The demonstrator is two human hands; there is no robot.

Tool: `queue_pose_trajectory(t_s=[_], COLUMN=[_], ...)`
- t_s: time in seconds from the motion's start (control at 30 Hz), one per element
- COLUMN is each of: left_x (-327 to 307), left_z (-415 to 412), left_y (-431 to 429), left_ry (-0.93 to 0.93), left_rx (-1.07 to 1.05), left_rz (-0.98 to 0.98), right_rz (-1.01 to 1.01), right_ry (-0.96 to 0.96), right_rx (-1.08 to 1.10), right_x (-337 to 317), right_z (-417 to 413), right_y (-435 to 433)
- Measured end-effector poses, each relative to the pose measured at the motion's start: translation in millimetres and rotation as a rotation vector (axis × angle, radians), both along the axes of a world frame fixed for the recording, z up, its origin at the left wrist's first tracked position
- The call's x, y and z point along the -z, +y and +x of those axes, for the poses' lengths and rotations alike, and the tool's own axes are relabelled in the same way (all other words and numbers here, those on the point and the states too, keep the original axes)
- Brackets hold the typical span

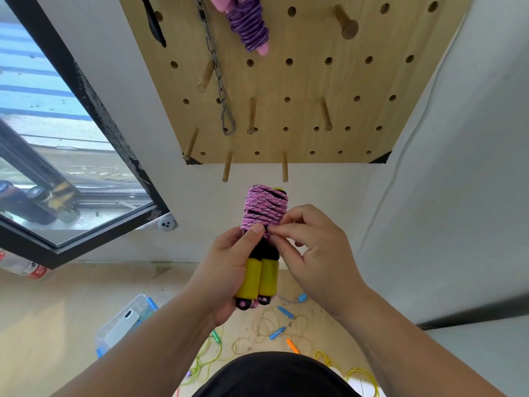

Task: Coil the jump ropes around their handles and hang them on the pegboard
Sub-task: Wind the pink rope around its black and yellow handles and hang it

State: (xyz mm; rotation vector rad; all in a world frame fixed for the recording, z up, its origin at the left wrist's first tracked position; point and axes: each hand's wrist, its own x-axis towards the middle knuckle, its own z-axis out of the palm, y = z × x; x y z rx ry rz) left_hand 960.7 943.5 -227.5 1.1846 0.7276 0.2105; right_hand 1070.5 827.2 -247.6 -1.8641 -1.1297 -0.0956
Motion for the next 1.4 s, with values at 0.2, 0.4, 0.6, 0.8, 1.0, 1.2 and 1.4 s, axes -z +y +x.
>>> queue_pose_trajectory(t_s=[0.2, 0.4, 0.6, 0.8, 1.0, 1.2, 1.4], left_x=[3.5, 0.2, -4.3, -2.6, -2.2, -3.2, -5.4], left_z=[-3.3, -3.3, -2.7, 3.0, 3.9, 3.5, 3.7], left_y=[-3.1, 0.1, 4.5, 5.2, 10.6, 21.8, 21.2], left_ry=[0.064, 0.04, 0.043, 0.053, 0.022, 0.033, 0.06], left_rx=[0.026, -0.007, -0.001, 0.033, 0.028, 0.008, 0.059], left_rz=[-0.021, -0.011, -0.038, -0.017, -0.048, -0.067, 0.007], right_rz=[-0.002, -0.065, -0.098, -0.223, -0.193, -0.153, -0.121], right_ry=[0.173, 0.087, 0.078, 0.145, 0.05, -0.03, 0.3], right_rx=[0.011, -0.056, -0.008, -0.013, -0.057, -0.092, -0.054], right_x=[-2.8, -6.1, -4.9, -11.2, -15.1, -4.5, -11.1], right_z=[9.1, 8.9, 8.7, 9.9, 19.5, 11.5, 13.7], right_y=[-0.2, 1.3, 1.7, 5.6, 5.4, 11.2, 12.3])
